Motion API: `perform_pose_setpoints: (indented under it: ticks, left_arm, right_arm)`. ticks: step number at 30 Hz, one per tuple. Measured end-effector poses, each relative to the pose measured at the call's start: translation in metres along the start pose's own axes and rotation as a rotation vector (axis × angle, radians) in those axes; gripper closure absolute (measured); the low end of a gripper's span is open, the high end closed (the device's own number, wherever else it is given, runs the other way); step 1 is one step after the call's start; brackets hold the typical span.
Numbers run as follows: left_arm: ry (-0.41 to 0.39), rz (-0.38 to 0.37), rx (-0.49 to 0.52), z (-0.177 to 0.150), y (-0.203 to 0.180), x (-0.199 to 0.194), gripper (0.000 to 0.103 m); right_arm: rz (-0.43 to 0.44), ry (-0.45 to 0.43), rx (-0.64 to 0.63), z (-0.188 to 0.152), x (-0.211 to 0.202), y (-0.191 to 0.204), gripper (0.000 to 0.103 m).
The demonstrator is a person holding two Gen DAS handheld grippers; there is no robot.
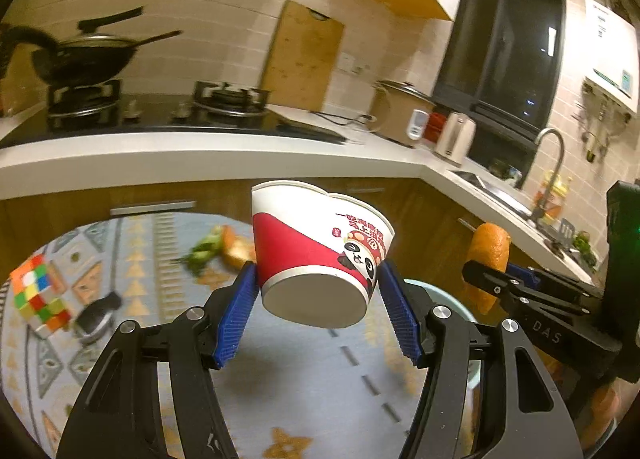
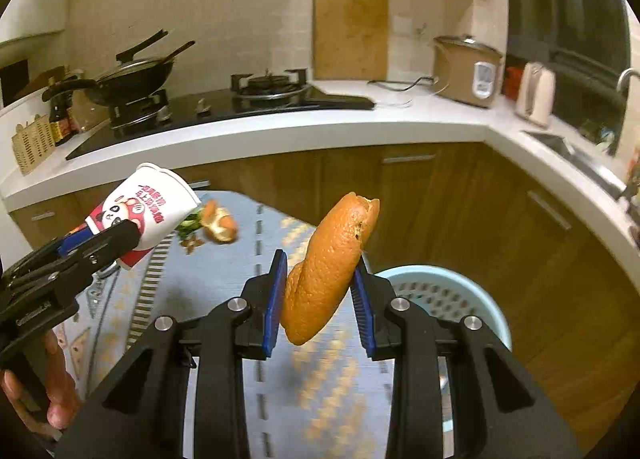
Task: Collect trash
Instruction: 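Carry the panda cup and bread roll over the basket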
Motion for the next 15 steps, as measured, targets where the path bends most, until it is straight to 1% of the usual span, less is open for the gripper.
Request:
perform_pose_setpoints:
  ticks: [4,10,15]
  left_arm:
    - [0.021,-0.028,0.029,-0.004,-0.027,0.012,0.043]
    - [0.080,-0.084,0.046,-0.012,-0.066,0.041,0.043]
    - [0.153,-0.112,0.054,-0.024,-0.093,0.074,0.043]
  right_arm:
    - [-0.034,0.011,0.020,-0.009,-0.007,-0.025,0.075]
    - [-0.078,0.063,0.087,-0.031,-0.004,-0.070,0.075]
    - [-0.108,0.148,0.162,-0.057,0.010,-0.111,0.075]
Point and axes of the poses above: each gripper's, at about its wrist camera, not at the fingertips, and x roughly the way its jaws point, y to its left, z to its top, the point moved 3 cm from there along x, roughly the way its jaws point, and after that the axes turned 10 degrees about -x, right-handed, at the moved point
